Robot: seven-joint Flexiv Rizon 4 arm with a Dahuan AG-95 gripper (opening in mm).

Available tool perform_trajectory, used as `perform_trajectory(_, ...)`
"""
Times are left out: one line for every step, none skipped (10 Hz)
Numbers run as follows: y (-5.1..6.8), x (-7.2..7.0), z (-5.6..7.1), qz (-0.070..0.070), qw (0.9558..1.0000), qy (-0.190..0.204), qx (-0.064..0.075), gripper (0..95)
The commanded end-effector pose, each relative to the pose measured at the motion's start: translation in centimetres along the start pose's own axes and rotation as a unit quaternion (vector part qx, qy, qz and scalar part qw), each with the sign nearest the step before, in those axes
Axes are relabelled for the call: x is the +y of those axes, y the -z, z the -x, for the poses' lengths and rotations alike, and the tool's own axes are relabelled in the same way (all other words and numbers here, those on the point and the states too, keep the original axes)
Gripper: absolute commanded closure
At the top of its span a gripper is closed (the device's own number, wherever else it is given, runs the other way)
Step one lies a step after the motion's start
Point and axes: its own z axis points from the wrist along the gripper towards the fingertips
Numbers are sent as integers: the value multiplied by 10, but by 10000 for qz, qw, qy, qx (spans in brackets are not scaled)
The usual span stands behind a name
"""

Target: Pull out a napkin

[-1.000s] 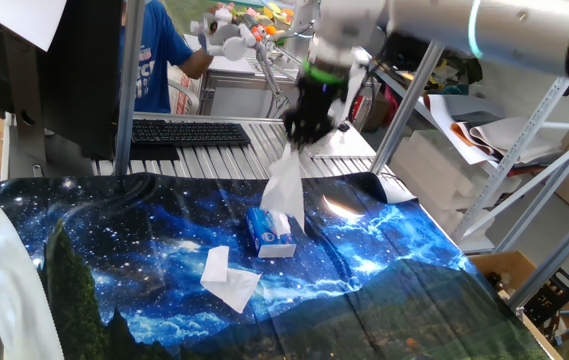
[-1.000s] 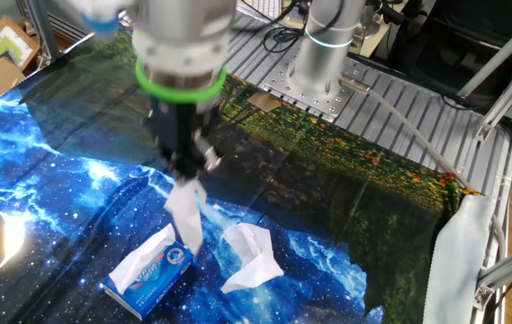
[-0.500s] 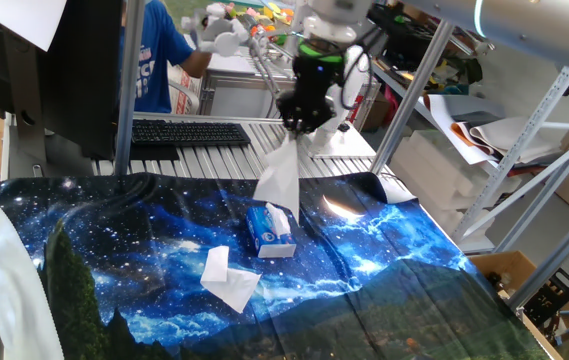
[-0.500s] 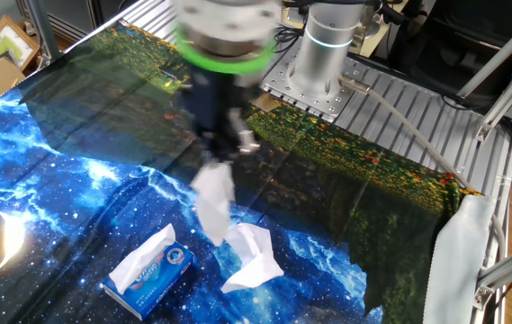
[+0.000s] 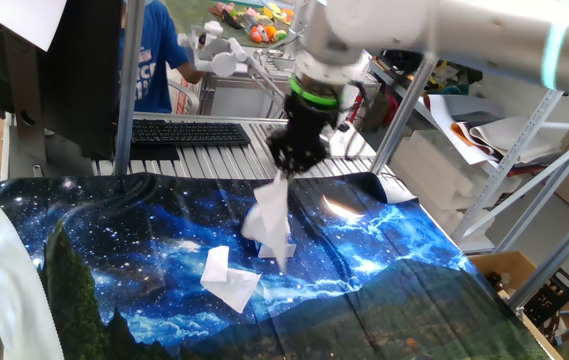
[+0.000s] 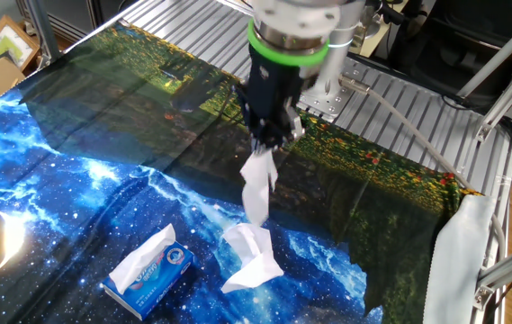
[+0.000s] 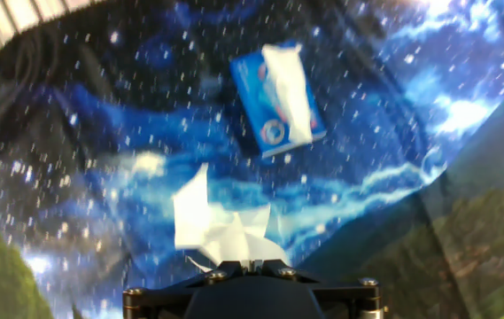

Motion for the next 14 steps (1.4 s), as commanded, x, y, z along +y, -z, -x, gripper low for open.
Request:
perform_trajectory(2, -11, -14, 25, 10000, 23, 57, 950)
perform_trajectory(1, -19, -22, 36, 10000, 65, 7, 950)
perform_trajectory(0, -25, -27, 14, 9999, 112, -29, 950)
perform_trajectory(-3, -34, -35, -21, 9997, 209, -96, 950)
perform_trajectory(-6, -41, -39, -69, 9995, 283, -124, 950)
perform_trajectory(-9, -48, -42, -60, 9993, 344, -136, 950)
perform_trajectory(-11, -56, -46, -38, 9991, 399, -123, 950)
perform_trajectory(-13, -59, -48, -22, 9992, 370, -115, 950)
perform_trajectory(-14, -59, -49, 4, 9995, 274, -153, 950)
perform_trajectory(-16, -59, -49, 25, 9997, 76, -211, 760)
perform_trajectory(-21, -58, -50, 115, 9995, -211, -181, 380)
perform_trajectory(-26, -57, -50, 160, 9993, -292, -177, 0)
perform_trajectory(-28, -57, -50, 154, 9994, -271, -180, 0)
perform_trajectory(-41, -57, -48, 121, 9996, -168, -196, 0)
